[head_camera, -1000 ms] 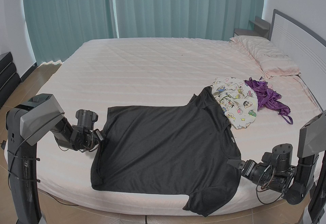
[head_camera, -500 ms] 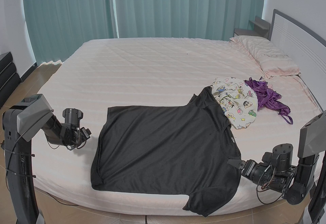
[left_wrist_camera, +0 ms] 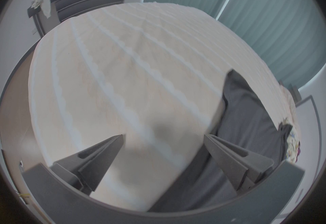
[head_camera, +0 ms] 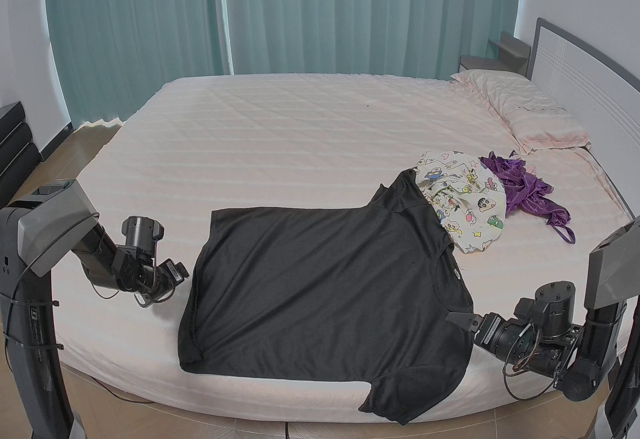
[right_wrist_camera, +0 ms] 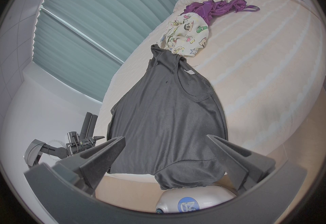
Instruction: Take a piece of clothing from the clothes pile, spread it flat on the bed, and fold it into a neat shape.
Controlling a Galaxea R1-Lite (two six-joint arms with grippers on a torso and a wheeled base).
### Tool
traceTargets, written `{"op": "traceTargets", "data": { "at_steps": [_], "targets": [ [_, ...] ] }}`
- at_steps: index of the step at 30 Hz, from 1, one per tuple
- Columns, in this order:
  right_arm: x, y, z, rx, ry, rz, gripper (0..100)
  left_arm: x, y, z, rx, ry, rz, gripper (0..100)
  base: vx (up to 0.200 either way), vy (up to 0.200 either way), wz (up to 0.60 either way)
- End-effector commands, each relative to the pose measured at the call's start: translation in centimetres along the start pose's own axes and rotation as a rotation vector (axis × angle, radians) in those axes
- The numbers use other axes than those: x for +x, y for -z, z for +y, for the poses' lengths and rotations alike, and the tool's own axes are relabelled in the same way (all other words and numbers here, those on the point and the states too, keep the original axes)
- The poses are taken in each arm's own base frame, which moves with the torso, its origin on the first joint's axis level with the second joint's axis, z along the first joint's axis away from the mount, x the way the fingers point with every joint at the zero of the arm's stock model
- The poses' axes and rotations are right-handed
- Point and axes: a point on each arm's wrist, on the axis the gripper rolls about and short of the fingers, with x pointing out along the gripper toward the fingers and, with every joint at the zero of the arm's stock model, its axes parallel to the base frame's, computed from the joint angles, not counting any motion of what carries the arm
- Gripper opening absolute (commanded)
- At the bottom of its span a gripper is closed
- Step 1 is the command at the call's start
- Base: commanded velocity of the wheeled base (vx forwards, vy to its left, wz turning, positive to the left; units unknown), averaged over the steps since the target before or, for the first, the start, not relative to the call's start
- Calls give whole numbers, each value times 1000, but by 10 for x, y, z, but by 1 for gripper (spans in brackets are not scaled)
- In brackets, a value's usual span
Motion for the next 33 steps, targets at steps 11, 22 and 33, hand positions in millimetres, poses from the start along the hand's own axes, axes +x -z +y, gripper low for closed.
{"op": "traceTargets", "data": {
  "at_steps": [11,22,33],
  "targets": [
    [-3,2,3,-7,-14,3,100,-51,97,2,290,-72,153,100,0,0,0],
    [-5,3,5,-11,-13,-5,100,-68,122,31,403,-146,188,100,0,0,0],
    [-8,4,8,-18,-27,-5,100,-64,95,69,387,-270,143,100,0,0,0]
  ]
}}
